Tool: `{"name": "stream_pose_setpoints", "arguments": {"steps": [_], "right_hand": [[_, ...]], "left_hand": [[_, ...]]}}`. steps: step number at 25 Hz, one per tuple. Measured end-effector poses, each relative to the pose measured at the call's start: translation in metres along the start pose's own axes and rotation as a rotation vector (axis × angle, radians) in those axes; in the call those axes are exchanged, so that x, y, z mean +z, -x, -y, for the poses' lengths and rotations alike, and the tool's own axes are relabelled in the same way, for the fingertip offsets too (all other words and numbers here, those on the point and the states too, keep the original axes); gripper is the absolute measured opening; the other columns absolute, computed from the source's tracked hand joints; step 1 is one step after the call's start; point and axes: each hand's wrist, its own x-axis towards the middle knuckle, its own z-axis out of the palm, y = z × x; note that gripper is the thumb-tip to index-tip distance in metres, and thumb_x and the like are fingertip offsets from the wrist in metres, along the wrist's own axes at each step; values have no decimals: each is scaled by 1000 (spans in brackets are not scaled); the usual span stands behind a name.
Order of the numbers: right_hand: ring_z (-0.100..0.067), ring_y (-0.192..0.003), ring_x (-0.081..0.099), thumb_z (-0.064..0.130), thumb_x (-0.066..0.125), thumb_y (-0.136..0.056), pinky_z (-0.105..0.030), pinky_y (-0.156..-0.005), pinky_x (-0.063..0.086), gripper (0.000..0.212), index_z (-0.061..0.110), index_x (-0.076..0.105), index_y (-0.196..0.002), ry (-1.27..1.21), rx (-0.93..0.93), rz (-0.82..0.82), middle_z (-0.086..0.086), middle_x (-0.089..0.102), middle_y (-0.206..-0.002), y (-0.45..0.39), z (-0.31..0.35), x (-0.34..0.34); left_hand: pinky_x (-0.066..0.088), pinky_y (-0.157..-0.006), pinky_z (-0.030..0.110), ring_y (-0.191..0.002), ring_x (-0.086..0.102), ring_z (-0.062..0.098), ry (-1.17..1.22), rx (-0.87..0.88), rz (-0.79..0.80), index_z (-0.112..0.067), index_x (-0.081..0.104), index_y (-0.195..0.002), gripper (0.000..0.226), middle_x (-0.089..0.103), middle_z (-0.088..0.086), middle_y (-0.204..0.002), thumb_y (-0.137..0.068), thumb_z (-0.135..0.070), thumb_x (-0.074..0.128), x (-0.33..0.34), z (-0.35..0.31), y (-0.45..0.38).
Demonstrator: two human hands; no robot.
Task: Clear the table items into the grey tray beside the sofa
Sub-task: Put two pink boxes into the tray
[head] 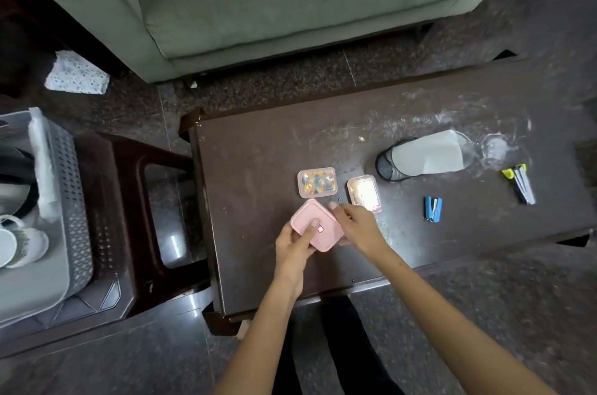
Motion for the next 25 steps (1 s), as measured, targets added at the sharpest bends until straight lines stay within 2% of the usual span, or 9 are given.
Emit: {"name": "stream_pose_setpoints", "arguments": {"steps": [3,6,8,11,13,17,19,21,25], "right_hand": [[-32,-98,59,18,56,-91,-42,-75,52,24,5,61,-110,605,-283,-186,-15,61,-112,-28,8,0],[-32,-135,33,4,62,-79,-42,-104,39,69,11,33,-141,879,-359,-88,-15,30,-149,-66,12,9],[-33,-141,21,0,64,-75,-42,-114,28,83,12,21,-146,1028,-347,-33,-16,21,-154,-86,11,17],[-35,-125,40,3,62,-77,-42,-100,42,64,13,34,-134,1129,-326,-25,-16,41,-134,-94,6,23],[-35,-113,48,16,67,-77,-42,-89,47,54,12,42,-124,1038,-271,6,-15,47,-123,-86,7,27],[-29,-96,59,28,76,-67,-35,-82,49,66,14,48,-125,572,-249,-13,-10,53,-112,-45,7,36],[-23,-87,64,34,66,-79,-38,-75,53,55,23,42,-128,321,-242,-38,-4,60,-106,-17,12,41],[-19,-70,69,36,52,-86,-36,-54,55,29,33,49,-115,-3,-147,-4,-6,67,-98,2,26,49],[-23,-54,69,37,43,-88,-20,-39,38,31,22,59,-110,-278,18,105,-6,73,-81,25,64,75]], "left_hand": [[57,-77,32,-109,62,27,96,-26,-155,-3,58,-120,33,65,17,-116,-90,-14,63,0,-11,-6],[57,-71,30,-106,61,27,96,-54,-196,-5,59,-117,28,65,17,-113,-91,-14,61,-10,-22,-10],[56,-70,30,-102,61,26,93,-64,-206,-4,59,-117,28,64,16,-110,-91,-14,60,-17,-27,-10],[56,-72,32,-100,61,26,87,-77,-226,-4,60,-115,27,65,15,-107,-90,-15,61,-26,-29,-8],[57,-68,31,-99,62,25,96,-74,-256,-6,61,-113,27,66,14,-106,-90,-19,63,-35,-29,-6],[59,-60,25,-96,65,23,143,-50,-289,-8,63,-112,28,69,11,-103,-89,-23,64,-62,-34,4],[58,-58,23,-93,65,22,169,-39,-310,-9,63,-110,26,69,8,-99,-88,-23,65,-80,-38,12],[58,-57,22,-90,65,20,189,-32,-328,-9,64,-107,24,69,8,-96,-88,-24,65,-98,-44,19],[57,-54,20,-83,66,16,236,6,-329,-9,64,-105,23,70,5,-92,-88,-25,64,-134,-62,35]]}}
